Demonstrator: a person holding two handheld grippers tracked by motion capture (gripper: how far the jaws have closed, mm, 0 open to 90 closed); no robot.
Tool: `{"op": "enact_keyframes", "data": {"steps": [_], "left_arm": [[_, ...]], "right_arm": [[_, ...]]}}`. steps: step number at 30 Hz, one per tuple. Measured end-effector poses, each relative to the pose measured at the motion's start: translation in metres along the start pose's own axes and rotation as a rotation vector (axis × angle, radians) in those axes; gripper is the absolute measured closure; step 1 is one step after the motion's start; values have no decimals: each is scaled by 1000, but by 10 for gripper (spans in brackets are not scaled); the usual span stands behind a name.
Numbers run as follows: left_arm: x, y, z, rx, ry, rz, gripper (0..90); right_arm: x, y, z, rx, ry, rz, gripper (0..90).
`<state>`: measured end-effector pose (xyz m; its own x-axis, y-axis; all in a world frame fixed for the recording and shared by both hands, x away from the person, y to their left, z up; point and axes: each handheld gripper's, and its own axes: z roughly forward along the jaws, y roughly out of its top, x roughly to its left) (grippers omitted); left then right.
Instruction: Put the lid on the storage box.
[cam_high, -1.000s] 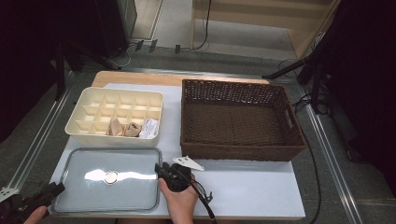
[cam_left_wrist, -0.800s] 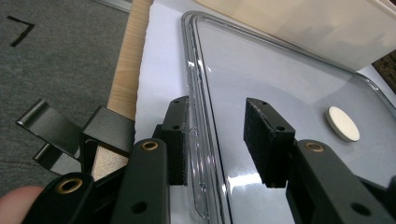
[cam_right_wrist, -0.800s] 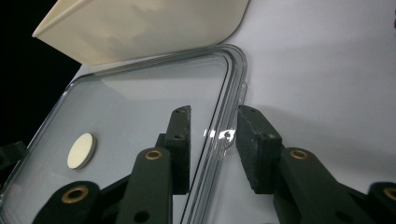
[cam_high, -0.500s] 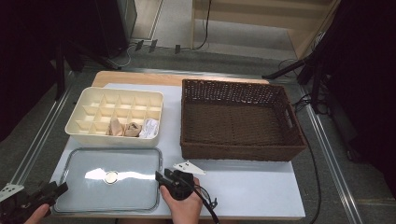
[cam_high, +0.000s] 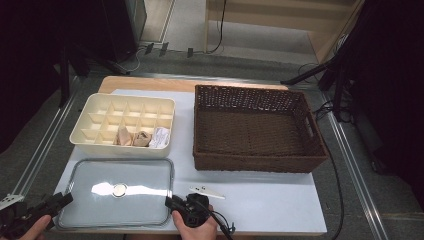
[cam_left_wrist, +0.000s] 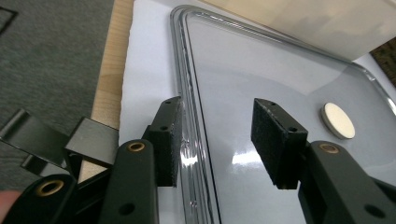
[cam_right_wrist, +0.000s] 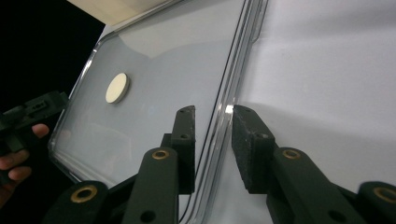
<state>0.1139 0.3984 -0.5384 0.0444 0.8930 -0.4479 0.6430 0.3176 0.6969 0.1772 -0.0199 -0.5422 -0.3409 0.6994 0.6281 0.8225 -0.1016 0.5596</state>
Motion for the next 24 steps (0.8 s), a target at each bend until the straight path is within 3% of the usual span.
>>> {"op": "enact_keyframes", "data": {"steps": [2,4,6,10,15,17,20,24], "left_arm": [[0,1,1,13,-25,-11,563],[0,1,1,16,-27,-2,564],[2,0,1,11,-44,-17,565],[14,-1,0,-9,-129,-98,564],[17,0,1,-2,-165,-104,534],[16,0,1,-1,-155,-88,530],[10,-1,0,-4,-114,-41,561],[7,-1,-4,-21,-124,-44,576]], "right_arm": [[1,0,2,-7,15,9,657],[1,1,3,-3,26,22,667],[0,2,2,0,30,19,672],[1,0,2,-6,29,-45,668],[3,-3,2,-28,33,-114,681],[6,-6,2,-44,33,-153,676],[7,-7,1,-67,23,-171,677],[9,-8,-2,-103,10,-181,687]]}}
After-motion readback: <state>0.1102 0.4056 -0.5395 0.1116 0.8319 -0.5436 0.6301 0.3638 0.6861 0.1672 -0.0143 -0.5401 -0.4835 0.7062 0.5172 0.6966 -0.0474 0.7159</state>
